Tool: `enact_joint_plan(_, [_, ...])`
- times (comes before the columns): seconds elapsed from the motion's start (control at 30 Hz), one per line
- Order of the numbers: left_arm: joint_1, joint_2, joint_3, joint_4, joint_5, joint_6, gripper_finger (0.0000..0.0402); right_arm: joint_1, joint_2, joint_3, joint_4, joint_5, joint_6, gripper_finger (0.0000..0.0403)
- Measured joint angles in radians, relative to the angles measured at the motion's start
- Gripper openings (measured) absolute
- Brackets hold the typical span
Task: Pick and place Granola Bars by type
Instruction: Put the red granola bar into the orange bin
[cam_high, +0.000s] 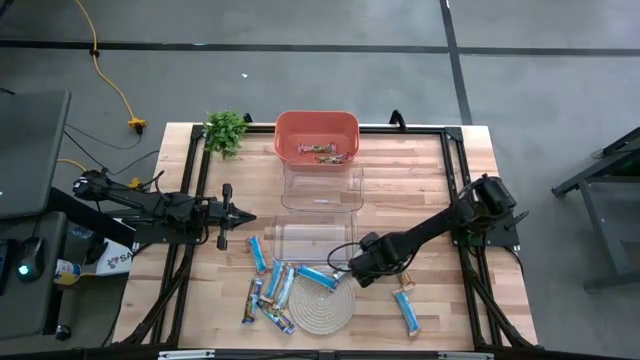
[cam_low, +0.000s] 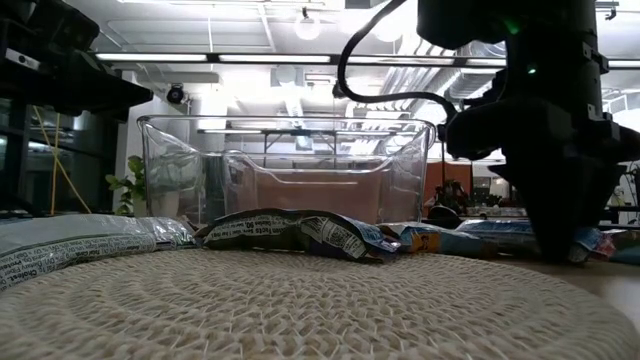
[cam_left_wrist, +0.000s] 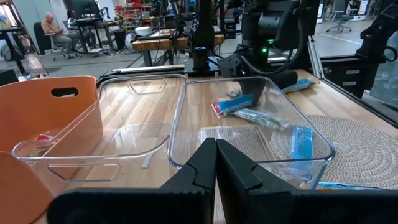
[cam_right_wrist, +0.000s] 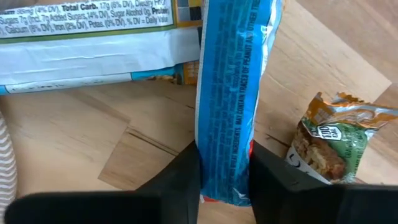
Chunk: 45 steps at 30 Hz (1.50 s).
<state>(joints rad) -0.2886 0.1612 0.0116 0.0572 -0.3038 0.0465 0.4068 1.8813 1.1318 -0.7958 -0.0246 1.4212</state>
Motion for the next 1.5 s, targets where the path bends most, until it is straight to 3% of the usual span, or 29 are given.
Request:
enact_joint_plan(0.4, [0.000,0.000,0.000,0.000,0.000,0.000,0.0007,0.001,-0.109,-0.004,-0.114,0.026,0.039,0.0073])
enact_joint_plan(0.67, [0.000,0.000,0.000,0.000,0.000,0.000,0.0007,0.001,-0.277,-0.003,-0.123,0.145,0.067,0.0072])
enact_joint_plan(0.87, [0.000,0.000,0.000,0.000,0.000,0.000,0.0007,0.001,-0.448,-0.003,-0.066,0.309,0.024,0.0072])
enact_joint_plan(1.07, [0.000,0.000,0.000,0.000,0.000,0.000,0.0007,-0.001,-0.596,-0.002,0.078,0.476,-0.140,0.0072])
enact_joint_plan(1.23, [0.000,0.000,0.000,0.000,0.000,0.000,0.0007,-0.012,-0.674,-0.001,0.246,0.565,-0.375,0.0073])
enact_joint_plan(1.4, [0.000,0.000,0.000,0.000,0.000,0.000,0.0007,-0.062,-0.710,-0.001,0.429,0.571,-0.611,0.0073])
enact_joint_plan(1.5, [0.000,0.000,0.000,0.000,0.000,0.000,0.0007,-0.104,-0.711,-0.001,0.536,0.521,-0.747,0.0073])
